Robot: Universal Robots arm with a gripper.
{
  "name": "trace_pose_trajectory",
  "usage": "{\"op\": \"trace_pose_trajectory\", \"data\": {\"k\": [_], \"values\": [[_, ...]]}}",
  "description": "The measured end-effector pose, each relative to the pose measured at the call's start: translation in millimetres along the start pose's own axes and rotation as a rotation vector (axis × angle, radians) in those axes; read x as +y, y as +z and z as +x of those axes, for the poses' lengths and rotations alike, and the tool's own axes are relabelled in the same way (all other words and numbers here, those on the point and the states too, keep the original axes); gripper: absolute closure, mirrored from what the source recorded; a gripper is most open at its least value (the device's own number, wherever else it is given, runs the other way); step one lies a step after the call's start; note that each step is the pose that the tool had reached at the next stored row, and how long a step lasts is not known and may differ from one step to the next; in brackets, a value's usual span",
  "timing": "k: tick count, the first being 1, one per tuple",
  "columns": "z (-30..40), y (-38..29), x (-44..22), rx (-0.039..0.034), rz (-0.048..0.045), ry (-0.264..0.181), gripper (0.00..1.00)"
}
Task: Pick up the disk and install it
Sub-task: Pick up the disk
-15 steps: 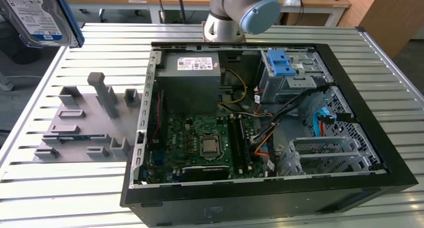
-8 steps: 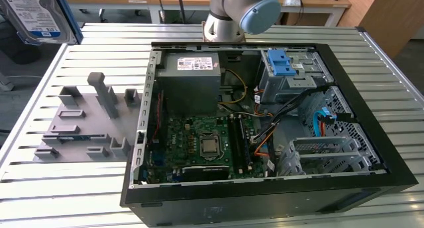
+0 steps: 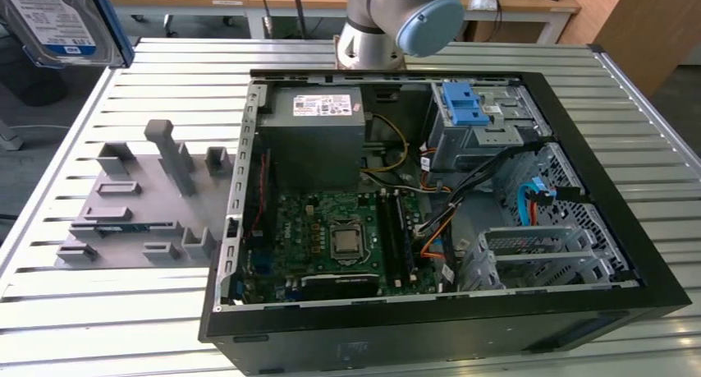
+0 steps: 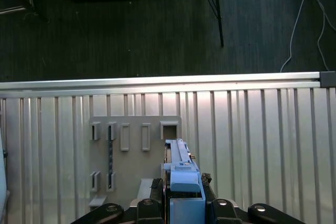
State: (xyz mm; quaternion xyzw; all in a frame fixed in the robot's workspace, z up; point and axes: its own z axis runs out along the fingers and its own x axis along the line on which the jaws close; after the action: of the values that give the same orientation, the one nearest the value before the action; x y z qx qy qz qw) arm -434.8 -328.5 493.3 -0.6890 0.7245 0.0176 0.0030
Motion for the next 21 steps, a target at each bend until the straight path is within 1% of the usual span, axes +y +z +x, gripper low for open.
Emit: {"op": "trace_pose_trajectory", "data": {"k": [7,21], "values": [[-0.2,-6.9,0.2,0.0000,0.0001,0.000,0.63],[-0.2,-7.1,0.1,0.0000,0.0001,0.000,0.63]]}}
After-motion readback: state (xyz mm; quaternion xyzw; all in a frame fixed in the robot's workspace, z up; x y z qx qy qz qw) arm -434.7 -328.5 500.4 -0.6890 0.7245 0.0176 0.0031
